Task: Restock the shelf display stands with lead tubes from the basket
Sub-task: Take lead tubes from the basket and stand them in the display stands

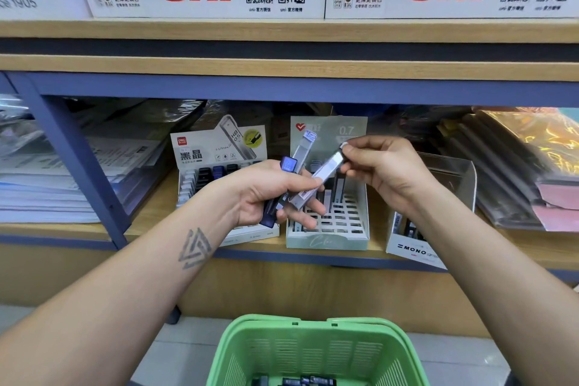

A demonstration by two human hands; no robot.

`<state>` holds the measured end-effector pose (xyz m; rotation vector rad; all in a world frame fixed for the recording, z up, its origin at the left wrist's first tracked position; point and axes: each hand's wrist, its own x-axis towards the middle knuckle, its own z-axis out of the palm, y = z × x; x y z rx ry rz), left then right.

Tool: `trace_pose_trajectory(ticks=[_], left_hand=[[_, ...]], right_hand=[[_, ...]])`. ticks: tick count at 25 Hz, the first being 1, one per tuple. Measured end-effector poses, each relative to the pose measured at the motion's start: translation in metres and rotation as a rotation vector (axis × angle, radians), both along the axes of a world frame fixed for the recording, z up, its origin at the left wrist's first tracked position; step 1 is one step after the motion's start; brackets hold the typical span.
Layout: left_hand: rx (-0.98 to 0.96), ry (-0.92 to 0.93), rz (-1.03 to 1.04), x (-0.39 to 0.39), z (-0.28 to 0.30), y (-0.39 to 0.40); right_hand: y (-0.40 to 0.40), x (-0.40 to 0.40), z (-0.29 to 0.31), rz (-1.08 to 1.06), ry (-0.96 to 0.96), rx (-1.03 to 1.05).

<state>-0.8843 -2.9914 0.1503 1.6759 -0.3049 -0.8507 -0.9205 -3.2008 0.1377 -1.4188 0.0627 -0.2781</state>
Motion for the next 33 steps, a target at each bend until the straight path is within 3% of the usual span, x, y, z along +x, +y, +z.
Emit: trace_pose_trajectory(ticks=[2, 7, 11, 16, 26, 33], left_hand=[[0.060, -0.047, -0.018, -0.001, 0.000, -0.001], [0.222, -0.171, 0.063, 0.004, -0.004, 0.001], [0.204, -0.148, 0.168, 0.005, -0.009, 0.003], [0.137, -0.068, 0.052, 0.003, -0.007, 0.000], [-0.051, 0.256, -0.013, 0.004, -0.005, 0.002], [-0.198, 0.211, -0.115, -0.003, -0.002, 0.010]], right_hand=[[-0.007, -0.001, 0.004, -0.063, -0.027, -0.056], [-0.014, 0.000, -0.001, -0.175, -0.105, -0.453], [-0.010, 0.002, -0.010, -0.264, -0.159, -0.673], [-0.002, -0.001, -0.024, -0.260, -0.200, -0.947], [0.004, -0.001, -0.022, -0.123, -0.221, -1.033], [0.000, 0.009, -0.036, -0.193, -0.146, -1.202]])
